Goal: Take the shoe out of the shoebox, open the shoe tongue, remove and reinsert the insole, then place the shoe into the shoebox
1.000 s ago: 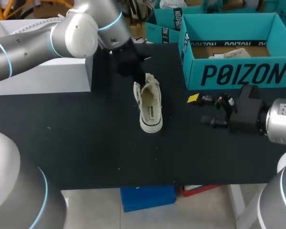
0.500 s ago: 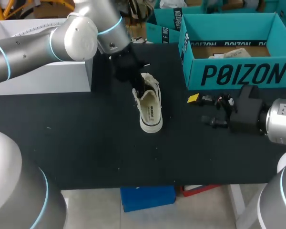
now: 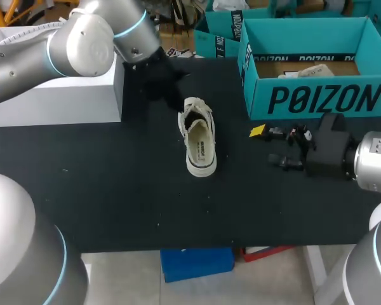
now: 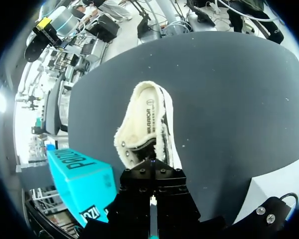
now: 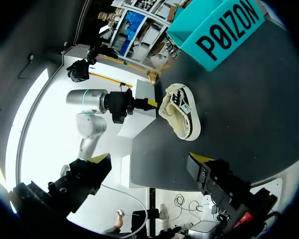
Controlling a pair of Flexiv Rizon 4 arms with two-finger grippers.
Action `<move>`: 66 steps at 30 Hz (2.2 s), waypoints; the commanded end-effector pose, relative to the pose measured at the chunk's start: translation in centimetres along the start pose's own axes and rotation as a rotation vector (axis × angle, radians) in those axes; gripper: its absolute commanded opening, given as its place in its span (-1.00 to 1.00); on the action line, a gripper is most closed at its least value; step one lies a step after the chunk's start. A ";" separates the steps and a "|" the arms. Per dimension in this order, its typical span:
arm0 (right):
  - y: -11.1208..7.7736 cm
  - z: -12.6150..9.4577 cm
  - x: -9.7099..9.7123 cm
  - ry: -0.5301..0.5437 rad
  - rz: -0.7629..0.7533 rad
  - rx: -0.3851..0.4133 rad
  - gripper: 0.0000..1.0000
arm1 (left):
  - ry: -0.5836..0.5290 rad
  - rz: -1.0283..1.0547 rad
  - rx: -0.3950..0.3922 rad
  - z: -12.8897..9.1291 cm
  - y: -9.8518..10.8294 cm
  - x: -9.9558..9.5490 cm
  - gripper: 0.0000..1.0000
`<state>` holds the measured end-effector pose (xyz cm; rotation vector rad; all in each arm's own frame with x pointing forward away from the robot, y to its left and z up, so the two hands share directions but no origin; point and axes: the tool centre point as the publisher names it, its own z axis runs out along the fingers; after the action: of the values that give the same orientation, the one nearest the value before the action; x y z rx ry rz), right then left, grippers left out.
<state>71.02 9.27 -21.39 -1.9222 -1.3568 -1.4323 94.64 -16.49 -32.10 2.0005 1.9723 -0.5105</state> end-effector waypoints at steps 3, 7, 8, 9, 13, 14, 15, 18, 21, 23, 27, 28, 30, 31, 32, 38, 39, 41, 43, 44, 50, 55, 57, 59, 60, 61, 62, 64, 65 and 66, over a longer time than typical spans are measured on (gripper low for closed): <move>0.0 0.0 0.0 -0.001 0.000 0.000 1.00 | -0.005 0.014 0.026 2.2 0.6 -1.4 -1.00; 0.0 0.0 0.0 -0.001 0.000 0.000 1.00 | -0.008 0.022 0.045 3.4 0.4 -2.0 -1.00; 0.0 0.0 0.0 -0.001 0.000 0.000 1.00 | -0.007 0.025 0.051 3.7 0.3 -2.1 -1.00; 0.0 0.0 0.0 -0.001 0.000 0.000 1.00 | -0.005 0.027 0.057 4.0 0.2 -2.2 -1.00; 0.0 0.0 0.0 -0.001 0.000 0.000 1.00 | 0.000 0.030 0.074 5.0 -0.2 -2.3 -1.00; 0.0 0.0 0.0 -0.001 0.000 0.000 1.00 | 0.004 0.031 0.079 5.2 -0.3 -2.3 -1.00; 0.0 0.0 0.0 -0.001 0.000 0.000 1.00 | 0.006 0.032 0.084 5.4 -0.5 -2.2 -1.00; 0.0 0.0 0.0 -0.001 0.000 0.000 1.00 | 0.014 0.028 0.098 6.0 -0.8 -1.9 -1.00; 0.0 0.0 0.0 -0.001 0.000 0.000 1.00 | 0.015 0.025 0.104 5.9 -1.1 -1.4 -1.00; 0.0 0.0 0.0 -0.001 0.000 0.000 1.00 | 0.014 0.026 0.099 5.1 -1.4 -1.3 -1.00; 0.0 0.0 0.0 -0.001 0.000 0.000 1.00 | 0.013 0.034 0.078 3.0 -1.8 -0.8 -1.00; 0.0 0.0 0.0 -0.001 0.000 0.000 1.00 | 0.011 0.037 0.070 2.3 -1.9 -0.7 -1.00; 0.0 0.0 0.0 -0.001 0.000 0.000 1.00 | 0.007 0.042 0.049 1.0 -2.0 -0.5 -1.00; 0.0 0.0 0.0 -0.001 0.000 0.000 1.00 | 0.006 0.041 0.038 0.3 -2.1 -0.4 -1.00; 0.0 0.0 0.0 -0.001 0.000 0.000 1.00 | 0.008 0.041 0.029 -0.4 -2.1 -0.3 -1.00; 0.0 0.0 0.0 -0.001 0.000 0.000 1.00 | 0.014 0.020 -0.003 -2.9 -2.2 0.8 -1.00; 0.0 0.0 0.0 -0.001 0.000 0.000 1.00 | 0.014 0.017 -0.005 -3.1 -2.3 1.0 -1.00; 0.0 0.0 0.0 -0.001 0.000 0.000 1.00 | 0.007 0.011 -0.012 -3.6 -2.6 1.3 -1.00; 0.0 0.0 0.0 -0.001 0.000 0.000 1.00 | -0.025 0.005 -0.022 -4.2 -3.0 1.7 -1.00; 0.0 0.0 0.0 -0.001 0.000 0.000 1.00 | -0.035 -0.002 -0.026 -4.4 -3.3 1.9 -1.00; 0.0 0.0 0.0 -0.001 0.000 0.000 1.00 | -0.121 -0.051 -0.038 -6.0 -5.5 3.7 -1.00; 0.0 0.0 0.0 -0.001 0.000 0.000 1.00 | -0.196 -0.153 -0.050 -7.7 -7.0 6.1 -1.00; 0.0 0.0 0.0 -0.001 0.000 0.000 1.00 | -0.205 -0.159 -0.058 -8.3 -7.7 6.9 -0.94; 0.0 0.0 0.0 -0.001 0.000 0.000 1.00 | -0.207 -0.160 -0.058 -8.7 -8.6 7.4 -0.30; 0.0 0.0 0.0 -0.001 0.000 0.000 1.00 | -0.207 -0.160 -0.058 -8.7 -8.6 7.4 0.55; 0.0 0.0 0.0 -0.001 0.000 0.000 1.00 | -0.207 -0.160 -0.058 -8.7 -8.6 7.4 1.00; 0.0 0.0 0.0 -0.001 0.000 0.000 1.00 | -0.207 -0.160 -0.058 -8.7 -8.6 7.4 1.00; 0.0 0.0 0.0 -0.001 0.000 0.000 1.00 | -0.207 -0.160 -0.058 -8.7 -8.6 7.4 1.00; 0.0 0.0 0.0 -0.001 0.000 0.000 1.00 | -0.207 -0.160 -0.058 -8.7 -8.6 7.4 1.00; 0.0 0.0 0.0 -0.001 0.000 0.000 1.00 | -0.207 -0.160 -0.058 -8.7 -8.6 7.4 1.00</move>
<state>71.02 9.27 -21.39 -1.9222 -1.3568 -1.4323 87.06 -5.97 -26.96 1.7236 2.0136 -0.7065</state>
